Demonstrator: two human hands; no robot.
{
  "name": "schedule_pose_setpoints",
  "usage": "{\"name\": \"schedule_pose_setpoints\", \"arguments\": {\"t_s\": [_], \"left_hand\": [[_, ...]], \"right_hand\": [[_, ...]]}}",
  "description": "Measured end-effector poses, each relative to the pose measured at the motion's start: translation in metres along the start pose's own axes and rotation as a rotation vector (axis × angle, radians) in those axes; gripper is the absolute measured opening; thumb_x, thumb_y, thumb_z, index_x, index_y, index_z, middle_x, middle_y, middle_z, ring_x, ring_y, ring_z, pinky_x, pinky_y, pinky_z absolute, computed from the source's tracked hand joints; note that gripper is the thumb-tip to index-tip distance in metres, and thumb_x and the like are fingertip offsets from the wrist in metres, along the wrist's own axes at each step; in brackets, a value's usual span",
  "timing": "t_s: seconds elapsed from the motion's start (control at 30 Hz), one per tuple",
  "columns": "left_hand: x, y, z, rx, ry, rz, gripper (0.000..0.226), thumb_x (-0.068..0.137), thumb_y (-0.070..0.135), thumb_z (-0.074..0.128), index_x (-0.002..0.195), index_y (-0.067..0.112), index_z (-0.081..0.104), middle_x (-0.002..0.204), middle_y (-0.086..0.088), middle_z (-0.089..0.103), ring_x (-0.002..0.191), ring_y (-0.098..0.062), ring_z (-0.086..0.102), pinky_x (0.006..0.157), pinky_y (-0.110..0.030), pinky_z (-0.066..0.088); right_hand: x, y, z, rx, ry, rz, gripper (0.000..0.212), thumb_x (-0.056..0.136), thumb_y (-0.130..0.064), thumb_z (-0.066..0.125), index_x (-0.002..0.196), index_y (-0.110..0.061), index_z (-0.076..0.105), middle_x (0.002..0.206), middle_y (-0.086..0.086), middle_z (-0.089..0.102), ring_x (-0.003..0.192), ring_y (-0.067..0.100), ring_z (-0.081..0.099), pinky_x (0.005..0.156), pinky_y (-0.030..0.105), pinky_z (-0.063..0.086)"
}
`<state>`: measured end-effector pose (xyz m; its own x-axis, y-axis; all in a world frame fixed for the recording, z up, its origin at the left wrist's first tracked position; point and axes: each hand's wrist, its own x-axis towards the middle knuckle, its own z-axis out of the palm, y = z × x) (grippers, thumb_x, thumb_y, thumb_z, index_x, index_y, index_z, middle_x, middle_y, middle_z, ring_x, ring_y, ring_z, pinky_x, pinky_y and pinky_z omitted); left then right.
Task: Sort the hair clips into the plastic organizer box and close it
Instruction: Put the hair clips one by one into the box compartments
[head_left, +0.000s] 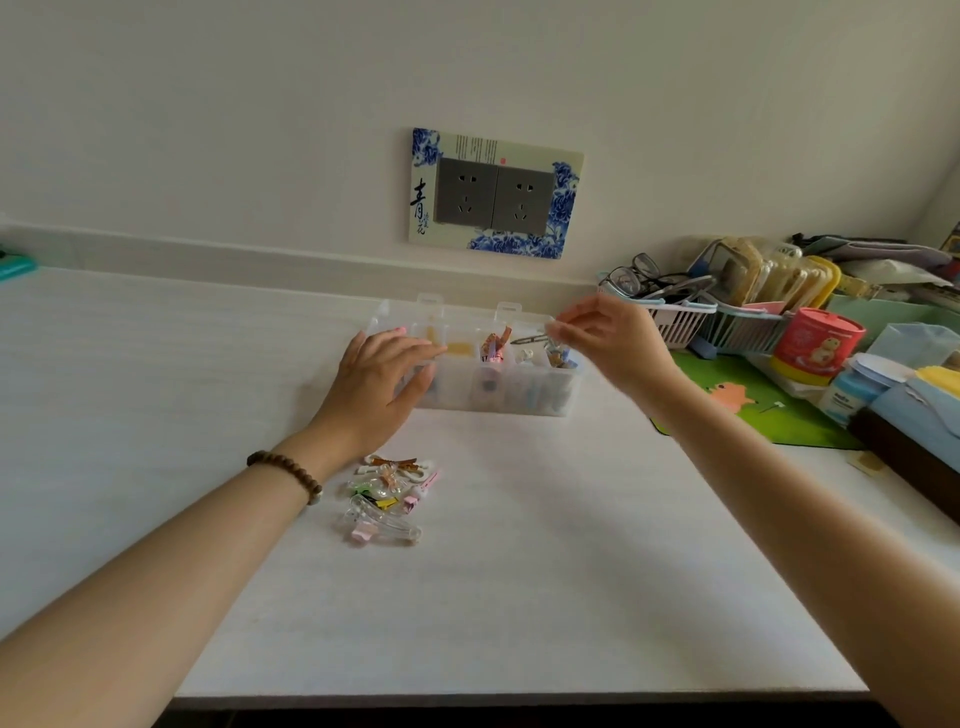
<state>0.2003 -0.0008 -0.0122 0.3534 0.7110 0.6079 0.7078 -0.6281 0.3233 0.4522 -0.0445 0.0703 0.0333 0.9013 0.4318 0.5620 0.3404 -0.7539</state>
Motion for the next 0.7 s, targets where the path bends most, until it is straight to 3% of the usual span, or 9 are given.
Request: {"name": "schedule_pose_setpoints", "arguments": {"t_s": [0.23, 0.3, 0.43, 0.53, 0.63, 0.7], "left_hand": [[0.001, -0.003, 0.002, -0.014, -0.001, 0.001, 0.050, 0.091, 0.052, 0.017, 0.125, 0.035, 0.049, 0.130, 0.010, 0.053, 0.133, -0.013, 0.030, 0.114, -0.041, 0.010], [0.001, -0.004, 0.003, -0.009, 0.013, 0.008, 0.048, 0.091, 0.052, 0.018, 0.124, 0.036, 0.050, 0.127, 0.012, 0.054, 0.132, -0.013, 0.032, 0.113, -0.044, 0.014], [0.003, -0.006, 0.004, -0.017, 0.015, -0.001, 0.050, 0.091, 0.053, 0.017, 0.124, 0.036, 0.050, 0.127, 0.013, 0.054, 0.132, -0.011, 0.031, 0.112, -0.045, 0.015], [0.004, -0.006, 0.004, -0.020, 0.014, -0.011, 0.051, 0.091, 0.053, 0.016, 0.124, 0.035, 0.050, 0.127, 0.013, 0.053, 0.132, -0.010, 0.031, 0.113, -0.045, 0.014], [0.004, -0.006, 0.005, -0.018, 0.022, -0.006, 0.049, 0.091, 0.052, 0.018, 0.123, 0.035, 0.051, 0.126, 0.012, 0.054, 0.131, -0.011, 0.033, 0.112, -0.045, 0.015], [0.004, -0.007, 0.005, -0.017, 0.022, -0.002, 0.049, 0.091, 0.051, 0.019, 0.124, 0.034, 0.051, 0.126, 0.012, 0.054, 0.130, -0.012, 0.034, 0.111, -0.047, 0.017]], "right_hand": [[0.065, 0.017, 0.015, -0.334, -0.273, -0.015, 0.019, 0.080, -0.022, 0.069, 0.092, -0.007, 0.070, 0.090, 0.006, 0.072, 0.068, -0.002, 0.060, 0.061, 0.005, 0.044], [0.068, 0.024, 0.022, -0.322, -0.251, -0.032, 0.020, 0.080, -0.024, 0.069, 0.092, -0.008, 0.071, 0.090, 0.006, 0.072, 0.068, 0.000, 0.060, 0.063, 0.008, 0.047], [0.062, 0.030, 0.022, -0.341, -0.101, -0.089, 0.025, 0.086, -0.034, 0.060, 0.095, -0.014, 0.072, 0.087, 0.001, 0.071, 0.072, 0.013, 0.064, 0.073, 0.031, 0.054], [0.052, 0.033, 0.021, -0.376, -0.140, -0.035, 0.038, 0.092, -0.044, 0.045, 0.092, -0.019, 0.073, 0.065, -0.003, 0.064, 0.048, 0.000, 0.053, 0.059, 0.025, 0.044], [0.044, 0.035, 0.025, -0.422, -0.244, 0.013, 0.048, 0.095, -0.048, 0.033, 0.097, -0.020, 0.072, 0.059, 0.003, 0.059, 0.058, 0.010, 0.052, 0.069, 0.029, 0.044], [0.043, 0.034, 0.026, -0.421, -0.182, -0.042, 0.047, 0.095, -0.046, 0.033, 0.097, -0.019, 0.071, 0.070, 0.001, 0.065, 0.072, 0.017, 0.059, 0.079, 0.035, 0.048]]}}
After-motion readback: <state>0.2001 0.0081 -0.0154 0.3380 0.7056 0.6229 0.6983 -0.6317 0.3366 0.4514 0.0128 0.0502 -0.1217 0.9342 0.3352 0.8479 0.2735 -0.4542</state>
